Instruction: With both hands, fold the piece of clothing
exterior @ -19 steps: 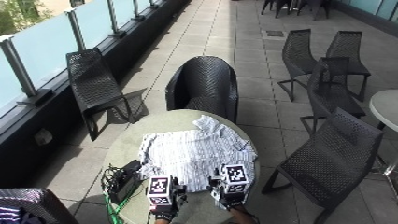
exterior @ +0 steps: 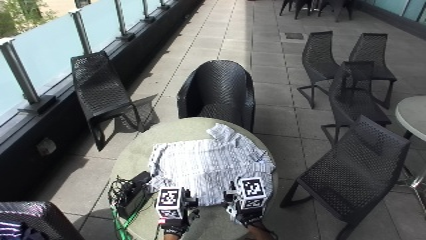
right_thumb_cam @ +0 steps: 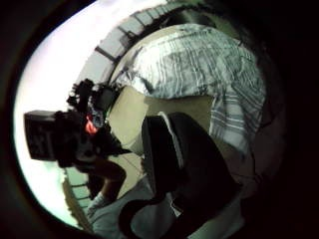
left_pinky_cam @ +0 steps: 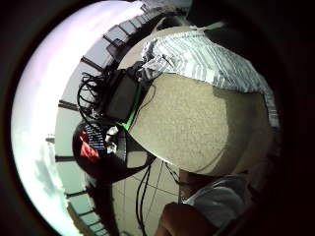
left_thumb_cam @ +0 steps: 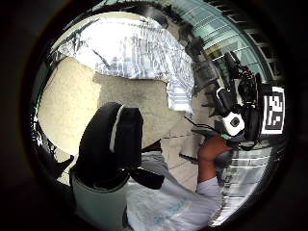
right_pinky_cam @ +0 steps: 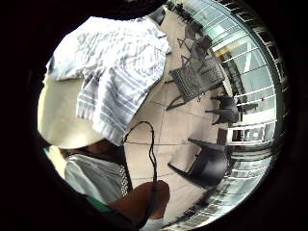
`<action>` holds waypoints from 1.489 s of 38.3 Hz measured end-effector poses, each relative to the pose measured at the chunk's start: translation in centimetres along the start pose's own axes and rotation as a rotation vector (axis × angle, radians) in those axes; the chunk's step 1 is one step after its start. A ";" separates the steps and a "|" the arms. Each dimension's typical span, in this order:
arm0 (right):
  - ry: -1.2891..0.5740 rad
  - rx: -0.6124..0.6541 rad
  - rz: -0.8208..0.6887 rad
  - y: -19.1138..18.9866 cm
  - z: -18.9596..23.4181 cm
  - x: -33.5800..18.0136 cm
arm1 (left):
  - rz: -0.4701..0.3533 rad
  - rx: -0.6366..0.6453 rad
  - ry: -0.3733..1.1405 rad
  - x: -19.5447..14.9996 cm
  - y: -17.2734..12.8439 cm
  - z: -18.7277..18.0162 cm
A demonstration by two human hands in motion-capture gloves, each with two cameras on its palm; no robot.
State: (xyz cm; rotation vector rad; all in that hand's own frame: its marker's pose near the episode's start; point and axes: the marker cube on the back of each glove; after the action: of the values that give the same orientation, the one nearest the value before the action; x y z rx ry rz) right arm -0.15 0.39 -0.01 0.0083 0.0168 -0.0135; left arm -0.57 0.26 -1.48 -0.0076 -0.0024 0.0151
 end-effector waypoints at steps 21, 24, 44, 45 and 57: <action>0.073 -0.229 0.143 -6.1 10.2 4.9 | -0.054 -0.105 -0.090 -4.7 -8.4 10.3; 0.064 -0.254 0.135 -5.6 8.8 4.3 | -0.024 -0.126 -0.074 -4.8 -9.9 12.1; -0.013 -0.096 0.030 -6.8 10.5 3.8 | 0.090 0.019 -0.141 -4.6 -13.8 15.3; 0.006 -0.070 0.024 -7.5 11.7 4.5 | 0.105 0.036 -0.140 -4.4 -13.6 15.0; -0.216 -0.367 -0.232 -3.9 6.4 6.8 | 0.300 0.042 0.131 -3.2 -5.6 5.8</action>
State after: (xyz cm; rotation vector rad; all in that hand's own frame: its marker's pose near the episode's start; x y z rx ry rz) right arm 6.67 -3.67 6.22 -0.3617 -0.1965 -0.2427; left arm -3.68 -5.33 4.40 0.0335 0.1305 0.3146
